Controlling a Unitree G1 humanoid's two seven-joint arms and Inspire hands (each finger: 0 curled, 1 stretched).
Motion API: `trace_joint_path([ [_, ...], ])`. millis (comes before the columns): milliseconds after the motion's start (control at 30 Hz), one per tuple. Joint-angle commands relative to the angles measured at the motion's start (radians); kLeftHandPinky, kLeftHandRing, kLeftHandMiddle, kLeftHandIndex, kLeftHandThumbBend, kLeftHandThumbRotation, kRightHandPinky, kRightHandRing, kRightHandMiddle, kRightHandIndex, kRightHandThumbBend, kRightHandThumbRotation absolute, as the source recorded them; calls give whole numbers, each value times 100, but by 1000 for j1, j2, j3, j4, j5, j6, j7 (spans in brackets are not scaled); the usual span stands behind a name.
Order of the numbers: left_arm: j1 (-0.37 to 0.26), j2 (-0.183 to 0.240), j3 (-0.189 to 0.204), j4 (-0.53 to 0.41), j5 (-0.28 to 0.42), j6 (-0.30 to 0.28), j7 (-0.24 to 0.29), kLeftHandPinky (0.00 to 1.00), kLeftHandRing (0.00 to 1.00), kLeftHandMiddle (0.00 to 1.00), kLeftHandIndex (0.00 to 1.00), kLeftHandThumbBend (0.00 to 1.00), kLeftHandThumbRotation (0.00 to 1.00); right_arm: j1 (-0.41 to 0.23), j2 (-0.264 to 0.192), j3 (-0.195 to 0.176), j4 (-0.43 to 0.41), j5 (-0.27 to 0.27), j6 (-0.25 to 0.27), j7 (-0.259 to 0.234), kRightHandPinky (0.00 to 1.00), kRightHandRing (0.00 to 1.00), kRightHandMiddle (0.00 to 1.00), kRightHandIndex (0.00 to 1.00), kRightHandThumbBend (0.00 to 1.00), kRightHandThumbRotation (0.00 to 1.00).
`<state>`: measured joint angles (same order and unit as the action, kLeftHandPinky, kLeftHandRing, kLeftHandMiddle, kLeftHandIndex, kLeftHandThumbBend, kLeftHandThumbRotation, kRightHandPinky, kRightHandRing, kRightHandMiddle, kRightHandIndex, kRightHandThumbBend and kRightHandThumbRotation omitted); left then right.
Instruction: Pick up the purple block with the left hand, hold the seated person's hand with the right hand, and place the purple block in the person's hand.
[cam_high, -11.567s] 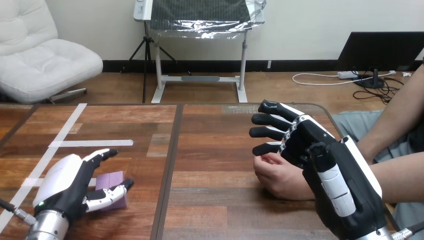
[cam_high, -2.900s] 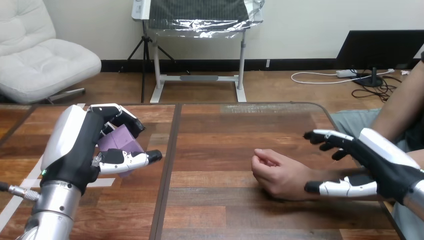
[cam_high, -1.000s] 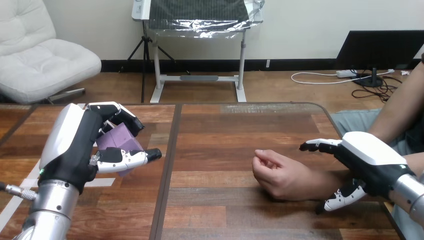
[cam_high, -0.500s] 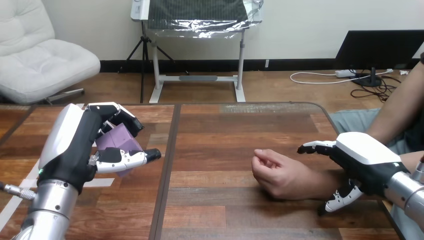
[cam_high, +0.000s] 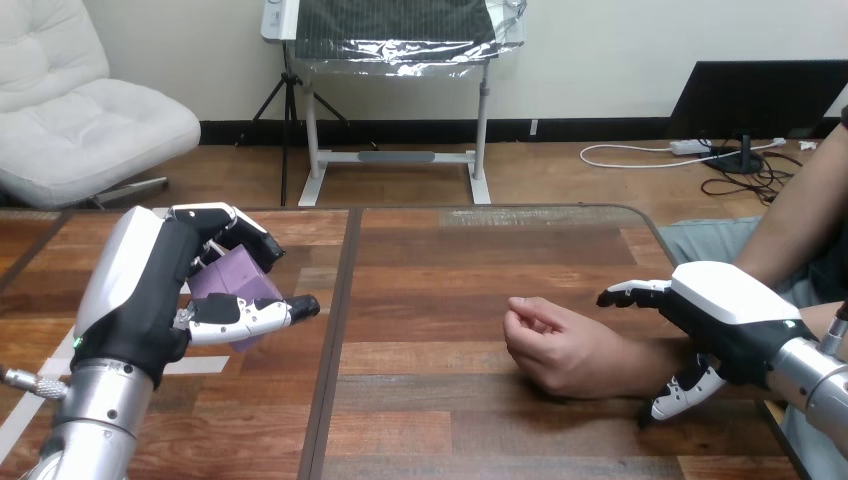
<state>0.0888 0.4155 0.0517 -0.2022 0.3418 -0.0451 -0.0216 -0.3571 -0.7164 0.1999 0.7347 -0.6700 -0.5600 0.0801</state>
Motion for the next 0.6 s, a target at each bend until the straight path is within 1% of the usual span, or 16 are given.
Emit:
trace_joint_path([
  [0, -45, 2, 21, -26, -7, -24, 3, 28, 33, 40, 44, 63, 0, -58, -9, 23, 47, -6, 28, -14, 79, 82, 83, 83, 100, 6],
  [200, -44, 4, 23, -25, -10, -29, 2, 28, 33, 40, 44, 63, 0, -66, -5, 33, 56, -9, 50, -5, 79, 82, 83, 83, 100, 6],
  [400, -44, 3, 22, -27, -10, -27, 1, 28, 33, 40, 44, 63, 0, -76, -6, 46, 75, -8, 57, -5, 79, 82, 83, 83, 99, 6],
  [467, -44, 3, 21, -27, -8, -30, 2, 28, 33, 40, 44, 63, 0, -81, -5, 51, 82, -9, 72, 5, 80, 83, 83, 83, 99, 6],
  [567, -45, 4, 21, -25, -10, -31, 1, 28, 33, 40, 44, 63, 0, -85, -3, 53, 92, -3, 80, 7, 81, 83, 84, 83, 98, 7],
])
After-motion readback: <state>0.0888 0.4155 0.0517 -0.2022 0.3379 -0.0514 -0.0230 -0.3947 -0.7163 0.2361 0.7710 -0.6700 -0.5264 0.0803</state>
